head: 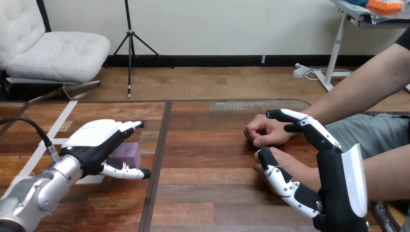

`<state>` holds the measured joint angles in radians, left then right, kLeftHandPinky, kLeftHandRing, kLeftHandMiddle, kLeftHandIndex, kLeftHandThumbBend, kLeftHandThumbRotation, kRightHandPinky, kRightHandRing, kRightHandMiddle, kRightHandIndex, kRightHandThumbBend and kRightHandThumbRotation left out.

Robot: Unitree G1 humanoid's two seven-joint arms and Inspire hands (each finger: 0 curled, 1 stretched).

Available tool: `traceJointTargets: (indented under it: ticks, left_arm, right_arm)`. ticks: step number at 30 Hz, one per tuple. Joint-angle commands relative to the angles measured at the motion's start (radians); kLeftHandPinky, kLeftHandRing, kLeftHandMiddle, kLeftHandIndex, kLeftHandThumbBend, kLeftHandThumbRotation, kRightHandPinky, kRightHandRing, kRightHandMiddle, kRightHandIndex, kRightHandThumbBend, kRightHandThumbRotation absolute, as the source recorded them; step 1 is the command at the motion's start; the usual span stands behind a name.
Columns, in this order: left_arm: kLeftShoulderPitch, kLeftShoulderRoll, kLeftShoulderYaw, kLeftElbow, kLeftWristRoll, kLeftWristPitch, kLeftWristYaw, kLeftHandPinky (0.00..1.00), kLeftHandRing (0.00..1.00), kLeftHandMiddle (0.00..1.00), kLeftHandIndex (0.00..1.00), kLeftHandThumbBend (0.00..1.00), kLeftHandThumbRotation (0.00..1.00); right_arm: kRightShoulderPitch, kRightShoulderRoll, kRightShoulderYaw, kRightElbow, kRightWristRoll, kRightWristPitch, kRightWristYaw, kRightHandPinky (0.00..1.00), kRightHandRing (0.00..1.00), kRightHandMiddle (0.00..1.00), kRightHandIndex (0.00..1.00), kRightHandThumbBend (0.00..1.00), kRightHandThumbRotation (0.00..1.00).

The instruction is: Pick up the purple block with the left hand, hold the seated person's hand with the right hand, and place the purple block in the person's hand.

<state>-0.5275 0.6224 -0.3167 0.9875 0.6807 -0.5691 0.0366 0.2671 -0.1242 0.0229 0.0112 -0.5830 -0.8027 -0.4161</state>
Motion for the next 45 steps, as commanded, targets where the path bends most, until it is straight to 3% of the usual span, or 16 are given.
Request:
traceJointTargets:
  ticks: [1,14,45]
  left_arm:
    - [-0.084,-0.007,-0.005,0.008,-0.006,-0.001,0.034,0.99,0.97,0.96,0.95,0.78,0.48]
    - [-0.088,-0.021,-0.010,0.039,-0.014,-0.009,0.049,0.89,0.95,0.96,0.94,0.76,0.47]
    - [-0.128,-0.061,-0.056,0.131,0.000,0.018,0.076,0.84,0.91,0.93,0.92,0.68,0.47]
  right_arm:
    - [-0.027,-0.014,-0.009,-0.041,0.034,-0.001,0.014,0.66,0.73,0.73,0.70,0.42,0.41]
    - [-0.030,-0.015,-0.015,-0.041,0.028,-0.005,0.020,0.66,0.74,0.73,0.70,0.42,0.40]
    - [-0.024,-0.013,-0.016,-0.055,0.031,0.004,0.037,0.66,0.73,0.72,0.69,0.42,0.41]
